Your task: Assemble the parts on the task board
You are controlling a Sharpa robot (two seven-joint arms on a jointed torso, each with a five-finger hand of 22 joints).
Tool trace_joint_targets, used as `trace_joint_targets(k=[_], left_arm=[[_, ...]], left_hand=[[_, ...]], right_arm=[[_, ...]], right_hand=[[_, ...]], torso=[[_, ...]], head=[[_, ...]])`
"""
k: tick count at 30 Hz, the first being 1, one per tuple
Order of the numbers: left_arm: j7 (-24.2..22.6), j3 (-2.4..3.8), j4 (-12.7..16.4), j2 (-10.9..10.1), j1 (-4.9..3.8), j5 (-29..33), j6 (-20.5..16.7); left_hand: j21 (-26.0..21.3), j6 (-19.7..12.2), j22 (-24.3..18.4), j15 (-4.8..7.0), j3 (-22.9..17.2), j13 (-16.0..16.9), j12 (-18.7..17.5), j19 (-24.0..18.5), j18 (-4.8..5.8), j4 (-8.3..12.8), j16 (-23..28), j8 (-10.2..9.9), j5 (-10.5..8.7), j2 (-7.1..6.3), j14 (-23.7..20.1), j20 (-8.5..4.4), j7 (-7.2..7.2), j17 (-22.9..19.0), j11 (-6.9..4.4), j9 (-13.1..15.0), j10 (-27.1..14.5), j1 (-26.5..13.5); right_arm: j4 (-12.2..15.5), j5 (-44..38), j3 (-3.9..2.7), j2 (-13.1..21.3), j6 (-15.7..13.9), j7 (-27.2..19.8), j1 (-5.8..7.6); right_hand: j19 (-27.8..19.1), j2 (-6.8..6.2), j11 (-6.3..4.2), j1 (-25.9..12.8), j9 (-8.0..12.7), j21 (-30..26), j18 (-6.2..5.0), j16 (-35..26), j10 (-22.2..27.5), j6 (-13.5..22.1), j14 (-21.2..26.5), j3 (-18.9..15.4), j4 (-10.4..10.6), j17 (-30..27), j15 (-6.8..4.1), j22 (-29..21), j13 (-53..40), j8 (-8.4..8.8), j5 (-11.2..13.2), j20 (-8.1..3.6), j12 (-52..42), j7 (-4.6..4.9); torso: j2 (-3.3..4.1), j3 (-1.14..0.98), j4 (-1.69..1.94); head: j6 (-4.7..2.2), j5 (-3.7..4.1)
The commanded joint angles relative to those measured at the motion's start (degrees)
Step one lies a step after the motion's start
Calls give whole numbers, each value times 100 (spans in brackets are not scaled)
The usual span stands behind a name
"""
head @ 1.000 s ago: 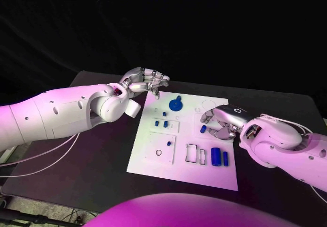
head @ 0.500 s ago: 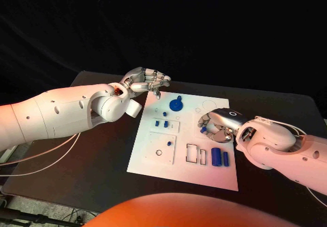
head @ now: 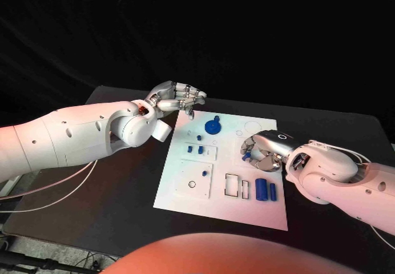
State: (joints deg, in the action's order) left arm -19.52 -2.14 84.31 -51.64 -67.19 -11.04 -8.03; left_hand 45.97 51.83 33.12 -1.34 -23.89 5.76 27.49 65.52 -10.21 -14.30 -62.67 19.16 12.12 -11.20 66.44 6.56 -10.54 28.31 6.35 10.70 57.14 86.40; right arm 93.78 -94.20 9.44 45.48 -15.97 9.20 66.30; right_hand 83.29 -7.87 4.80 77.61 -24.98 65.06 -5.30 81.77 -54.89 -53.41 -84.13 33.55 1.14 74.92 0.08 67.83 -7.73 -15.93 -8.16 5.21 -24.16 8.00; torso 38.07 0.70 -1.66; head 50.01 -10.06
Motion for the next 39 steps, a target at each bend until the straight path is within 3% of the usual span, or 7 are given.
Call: trace_joint_targets(k=[1, 9, 18, 31, 39], left_arm=[[-26, 5, 10, 8, -6, 30, 92], [-23, 5, 5, 12, -6, 30, 91], [-25, 5, -5, 19, -6, 31, 88], [-27, 5, -39, 39, -5, 32, 94], [-32, 5, -87, 75, -5, 40, 106]], left_hand=[[-20, -37, -5, -33, 3, 4, 9, 42, -34, 4, -28, -16, -25, -1, 7, 15, -7, 5, -2, 5, -45, -72], [-20, -37, -5, -33, 3, 4, 9, 42, -34, 4, -28, -16, -25, -1, 7, 15, -7, 5, -2, 5, -45, -72], [-20, -37, -5, -33, 3, 4, 9, 42, -34, 4, -28, -16, -25, -1, 7, 15, -7, 5, -2, 5, -45, -72], [-25, -38, -9, -33, 1, 5, 14, 43, -35, 5, -29, -13, -25, 3, 4, 16, -7, 5, -2, 10, -47, -78], [-30, -39, -12, -33, -2, 7, 19, 44, -35, 6, -30, -11, -24, 7, 1, 16, -7, 4, -2, 14, -49, -83]], right_arm=[[2, -104, 5, 0, -48, 27, -10], [39, -172, 5, 13, -231, 4, -10], [241, -255, 1, 120, -389, 2, 7], [753, -153, -50, 367, -509, 48, 218], [1066, -23, -62, 118, -551, -21, 221]], right_hand=[[37, 109, -29, 36, -24, 19, -17, 25, -54, -56, -260, 64, -39, 88, -46, 12, -61, -34, 137, -20, -46, -4], [62, 206, -98, 134, -109, 83, -5, 49, -239, -164, -272, 124, -124, 133, -97, 80, -149, -141, 199, -60, -239, -35], [82, 218, -217, 142, -216, 133, 4, 67, -438, -248, -284, 143, -171, 170, -192, 135, -236, -197, 192, -137, -384, -107], [84, 204, -222, 141, -224, 141, 6, 68, -439, -245, -285, 143, -178, 172, -198, 143, -238, -195, 192, -144, -384, -111], [83, 197, -218, 155, -233, 134, 5, 63, -428, -228, -284, 161, -197, 165, -202, 139, -240, -181, 174, -153, -376, -108]], torso=[[3, 2, 0], [1, 2, -2], [-3, 7, 1], [-15, 10, -5], [-5, 5, -4]], head=[[-1, 5], [-1, 3], [-1, 2], [-1, -16], [-1, -75]])
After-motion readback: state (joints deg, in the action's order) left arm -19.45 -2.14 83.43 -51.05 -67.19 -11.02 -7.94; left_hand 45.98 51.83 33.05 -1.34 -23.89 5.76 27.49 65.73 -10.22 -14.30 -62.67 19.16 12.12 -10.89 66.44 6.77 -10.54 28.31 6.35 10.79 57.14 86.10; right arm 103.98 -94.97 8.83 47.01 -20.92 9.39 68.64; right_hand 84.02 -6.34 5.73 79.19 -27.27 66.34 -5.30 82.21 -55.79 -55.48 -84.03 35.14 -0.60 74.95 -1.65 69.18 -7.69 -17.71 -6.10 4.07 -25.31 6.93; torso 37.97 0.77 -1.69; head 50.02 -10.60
